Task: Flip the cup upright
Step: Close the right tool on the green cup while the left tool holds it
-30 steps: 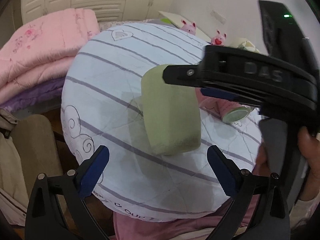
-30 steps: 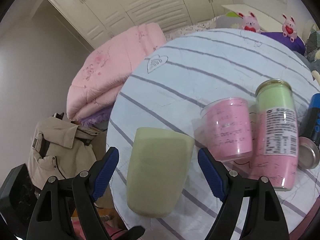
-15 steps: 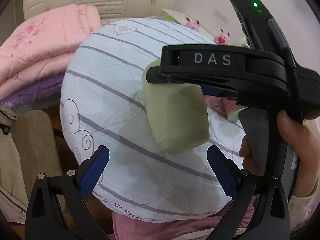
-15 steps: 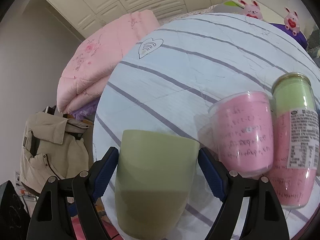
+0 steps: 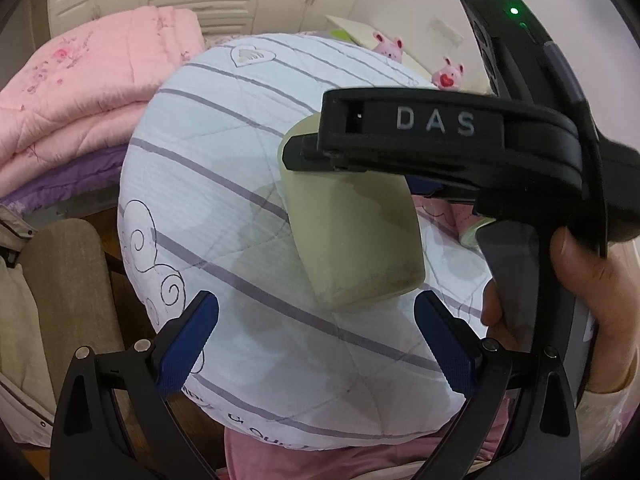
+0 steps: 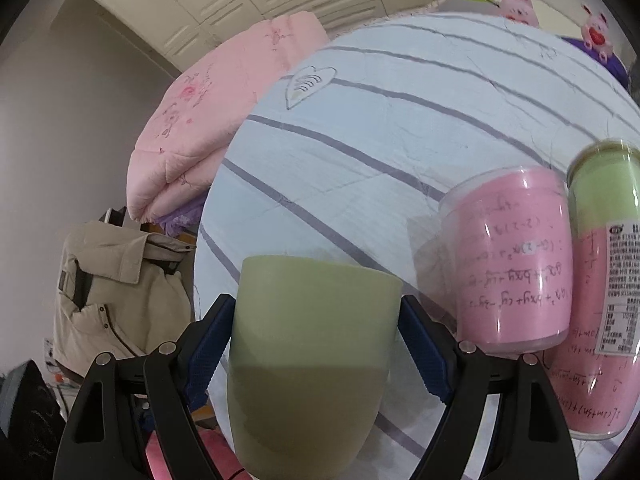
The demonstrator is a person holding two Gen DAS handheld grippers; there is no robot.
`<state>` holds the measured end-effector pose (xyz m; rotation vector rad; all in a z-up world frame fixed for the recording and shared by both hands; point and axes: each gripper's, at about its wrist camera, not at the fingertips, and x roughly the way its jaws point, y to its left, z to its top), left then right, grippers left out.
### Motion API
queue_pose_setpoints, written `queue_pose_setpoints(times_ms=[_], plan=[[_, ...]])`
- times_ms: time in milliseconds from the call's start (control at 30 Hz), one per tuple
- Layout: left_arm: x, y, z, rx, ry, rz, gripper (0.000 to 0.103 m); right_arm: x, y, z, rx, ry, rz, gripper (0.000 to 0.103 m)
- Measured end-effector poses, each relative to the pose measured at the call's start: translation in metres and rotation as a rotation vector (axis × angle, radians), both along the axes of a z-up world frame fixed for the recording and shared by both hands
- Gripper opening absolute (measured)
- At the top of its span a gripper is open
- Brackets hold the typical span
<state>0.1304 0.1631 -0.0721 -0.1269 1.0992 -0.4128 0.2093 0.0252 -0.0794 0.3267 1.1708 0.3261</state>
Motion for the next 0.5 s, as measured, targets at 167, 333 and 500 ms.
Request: queue_pose_setpoints(times_ms=[167, 333, 500], plan=[[0.001, -0.001, 0.001, -0.011, -0.008, 0.006, 0.100, -0.004, 0.000, 0.004, 0.011, -0.037, 0.019, 0.082], [0.007, -0.003, 0.004, 0.005, -0.024, 0.035, 0.100, -0.008, -0.005, 0.019, 0.005, -0.126, 0.025, 0.082], [0.017, -0.004, 0.009, 0.032, -0.067, 0.084, 0.100, -0.005, -0.006, 0.035, -0.021, -0.207, 0.020, 0.080]])
